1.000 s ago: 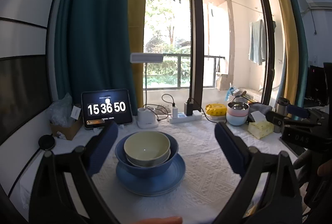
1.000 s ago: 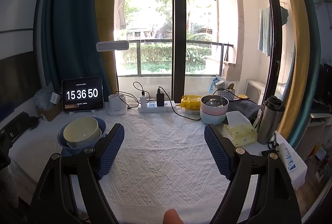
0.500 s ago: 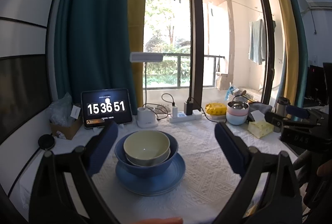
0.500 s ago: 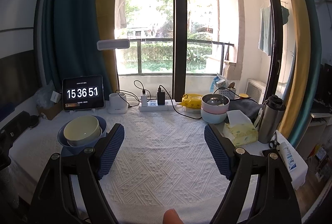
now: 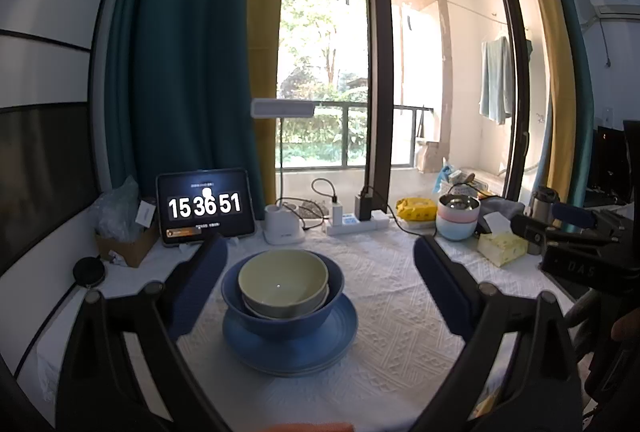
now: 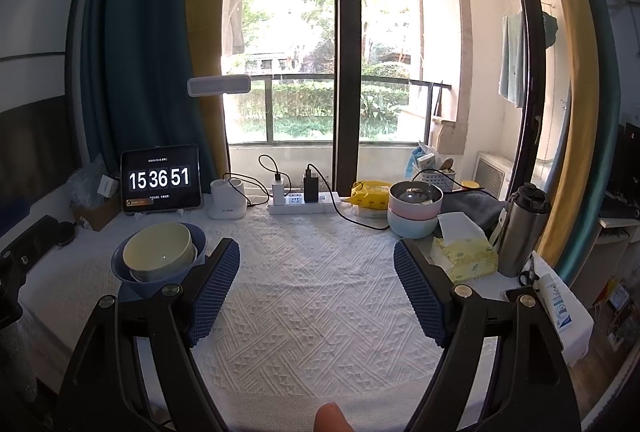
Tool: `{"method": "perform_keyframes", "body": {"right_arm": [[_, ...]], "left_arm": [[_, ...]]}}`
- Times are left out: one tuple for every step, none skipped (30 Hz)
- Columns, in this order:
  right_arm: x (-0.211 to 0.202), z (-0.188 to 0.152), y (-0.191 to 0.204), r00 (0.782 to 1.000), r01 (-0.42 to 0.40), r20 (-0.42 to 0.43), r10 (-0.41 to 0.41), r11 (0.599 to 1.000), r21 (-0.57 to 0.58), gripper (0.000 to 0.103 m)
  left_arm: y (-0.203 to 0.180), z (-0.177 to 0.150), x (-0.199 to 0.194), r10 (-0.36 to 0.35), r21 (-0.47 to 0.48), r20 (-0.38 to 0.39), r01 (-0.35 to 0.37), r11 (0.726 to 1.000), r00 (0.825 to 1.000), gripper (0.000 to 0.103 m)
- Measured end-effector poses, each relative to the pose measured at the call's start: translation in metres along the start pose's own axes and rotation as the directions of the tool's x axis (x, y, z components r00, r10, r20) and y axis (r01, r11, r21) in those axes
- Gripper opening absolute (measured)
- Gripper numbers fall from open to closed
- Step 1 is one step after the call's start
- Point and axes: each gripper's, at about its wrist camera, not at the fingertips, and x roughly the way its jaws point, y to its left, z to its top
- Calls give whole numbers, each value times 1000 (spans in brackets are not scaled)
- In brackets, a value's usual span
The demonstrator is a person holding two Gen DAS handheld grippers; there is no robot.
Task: Organize plates and bowls
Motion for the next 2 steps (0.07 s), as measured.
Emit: {"method": "perform_keyframes", "body": {"right_arm": [[0,0,0,1000,-1,0,1,1000,0,82],[0,0,0,1000,-1,0,1,1000,0,82]], "left_arm": [[0,0,0,-4,-2,1,4,1000,1000,95],[0,0,1,-10,-2,1,10,1000,1000,95]]}}
